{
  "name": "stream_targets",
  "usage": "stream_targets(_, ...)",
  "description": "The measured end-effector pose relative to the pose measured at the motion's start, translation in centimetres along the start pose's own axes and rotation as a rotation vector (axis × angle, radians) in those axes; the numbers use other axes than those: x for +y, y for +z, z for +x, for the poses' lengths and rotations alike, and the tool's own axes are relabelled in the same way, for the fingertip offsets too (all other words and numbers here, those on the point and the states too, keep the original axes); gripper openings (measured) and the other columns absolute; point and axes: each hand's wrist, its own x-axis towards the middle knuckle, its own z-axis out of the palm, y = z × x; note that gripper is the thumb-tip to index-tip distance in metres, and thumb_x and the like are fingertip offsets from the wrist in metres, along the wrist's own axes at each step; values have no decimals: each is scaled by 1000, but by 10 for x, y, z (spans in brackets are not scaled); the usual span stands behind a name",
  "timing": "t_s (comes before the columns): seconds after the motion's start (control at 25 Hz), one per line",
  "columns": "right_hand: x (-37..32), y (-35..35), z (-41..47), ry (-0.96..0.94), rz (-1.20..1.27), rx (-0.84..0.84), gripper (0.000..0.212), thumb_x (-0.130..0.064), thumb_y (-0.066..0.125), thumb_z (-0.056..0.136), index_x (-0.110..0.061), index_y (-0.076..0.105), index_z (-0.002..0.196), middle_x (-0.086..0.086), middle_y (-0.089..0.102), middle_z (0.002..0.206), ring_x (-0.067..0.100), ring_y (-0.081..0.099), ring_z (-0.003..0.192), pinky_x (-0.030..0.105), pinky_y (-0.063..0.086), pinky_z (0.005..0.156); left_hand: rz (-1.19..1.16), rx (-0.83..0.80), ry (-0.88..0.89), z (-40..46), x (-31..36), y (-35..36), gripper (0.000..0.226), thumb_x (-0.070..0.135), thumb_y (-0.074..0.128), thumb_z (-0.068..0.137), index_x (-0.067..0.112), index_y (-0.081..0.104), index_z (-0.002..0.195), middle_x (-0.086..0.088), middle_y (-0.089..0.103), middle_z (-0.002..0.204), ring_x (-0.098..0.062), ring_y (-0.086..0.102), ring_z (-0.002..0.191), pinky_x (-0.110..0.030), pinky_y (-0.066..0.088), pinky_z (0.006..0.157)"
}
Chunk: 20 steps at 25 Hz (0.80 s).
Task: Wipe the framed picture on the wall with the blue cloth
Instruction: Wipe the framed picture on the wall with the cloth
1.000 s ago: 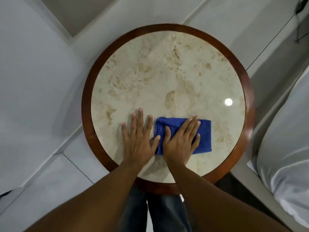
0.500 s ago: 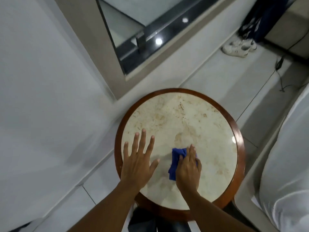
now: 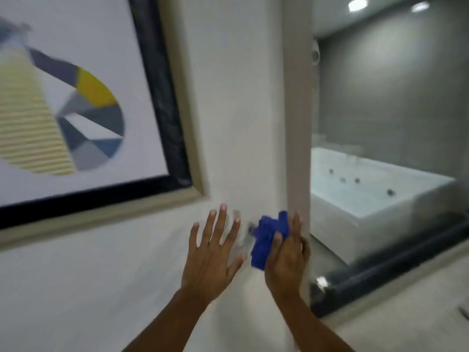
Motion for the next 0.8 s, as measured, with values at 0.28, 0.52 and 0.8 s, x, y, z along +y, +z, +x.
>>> stream_targets(0.28,-293,41,192,-391,488,316,53,-33,29,103,-11,26,152,17,41,154,33,43,137,50,33,112,321,379,-62,118,-154,-174,76,63,27,99,24,9,161,-13,4,171,-30,5,157,-54,10,122)
stream_targets(0.52,-391,87,254,-654,11,205,58,-35,29,107,-4,22,155,9,17,164,22,15,152,42,23,117,372,333,-234,149,-221,-208,80,68,22,96,24,4,160,-12,-8,170,-34,0,156,-59,18,122)
stream_targets(0.8,-303,143,192,-826,-140,150,75,-55,24,103,-2,18,156,14,18,164,27,16,151,37,11,123,406,408,-182,150,-239,-185,85,72,27,94,24,11,161,-11,0,171,-32,2,157,-53,8,124)
